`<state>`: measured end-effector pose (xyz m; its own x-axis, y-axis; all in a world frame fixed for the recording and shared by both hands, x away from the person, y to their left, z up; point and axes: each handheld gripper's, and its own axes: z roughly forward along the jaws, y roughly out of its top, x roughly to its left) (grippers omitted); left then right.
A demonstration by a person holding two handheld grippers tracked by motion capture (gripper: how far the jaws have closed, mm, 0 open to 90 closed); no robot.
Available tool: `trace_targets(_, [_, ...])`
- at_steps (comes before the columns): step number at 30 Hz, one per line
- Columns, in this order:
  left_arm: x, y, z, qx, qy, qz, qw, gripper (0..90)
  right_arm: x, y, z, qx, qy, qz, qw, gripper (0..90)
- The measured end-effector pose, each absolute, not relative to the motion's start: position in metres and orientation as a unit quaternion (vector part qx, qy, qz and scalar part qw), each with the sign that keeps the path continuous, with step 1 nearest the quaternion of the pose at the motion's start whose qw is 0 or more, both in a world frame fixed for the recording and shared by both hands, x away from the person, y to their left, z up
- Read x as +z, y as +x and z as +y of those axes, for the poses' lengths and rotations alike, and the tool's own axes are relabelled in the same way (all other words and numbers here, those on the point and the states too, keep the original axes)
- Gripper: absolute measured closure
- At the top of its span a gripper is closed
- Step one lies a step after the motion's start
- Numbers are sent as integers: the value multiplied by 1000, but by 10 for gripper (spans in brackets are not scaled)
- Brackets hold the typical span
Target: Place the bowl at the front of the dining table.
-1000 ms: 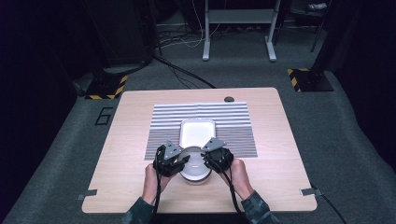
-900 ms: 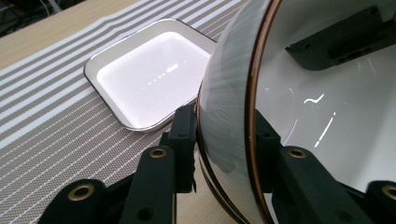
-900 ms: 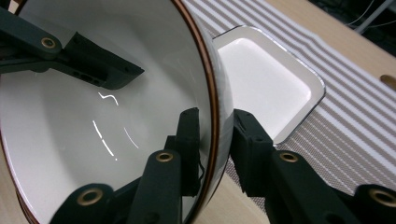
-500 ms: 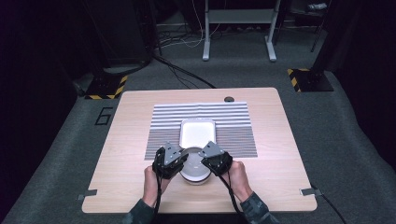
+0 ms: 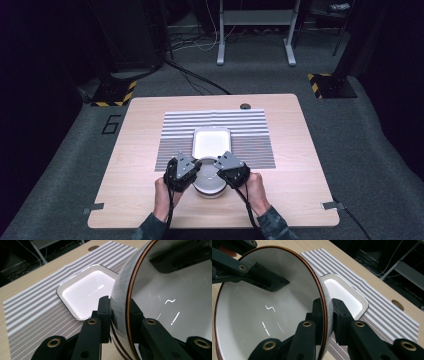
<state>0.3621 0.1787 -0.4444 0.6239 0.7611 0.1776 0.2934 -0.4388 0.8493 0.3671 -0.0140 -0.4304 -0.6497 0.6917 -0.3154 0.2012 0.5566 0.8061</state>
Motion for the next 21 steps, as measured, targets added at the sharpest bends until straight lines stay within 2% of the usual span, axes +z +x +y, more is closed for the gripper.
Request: trace_targets(21, [-428, 364, 179, 291, 796, 313, 428, 790, -419, 365, -17, 402, 260, 805, 351, 822])
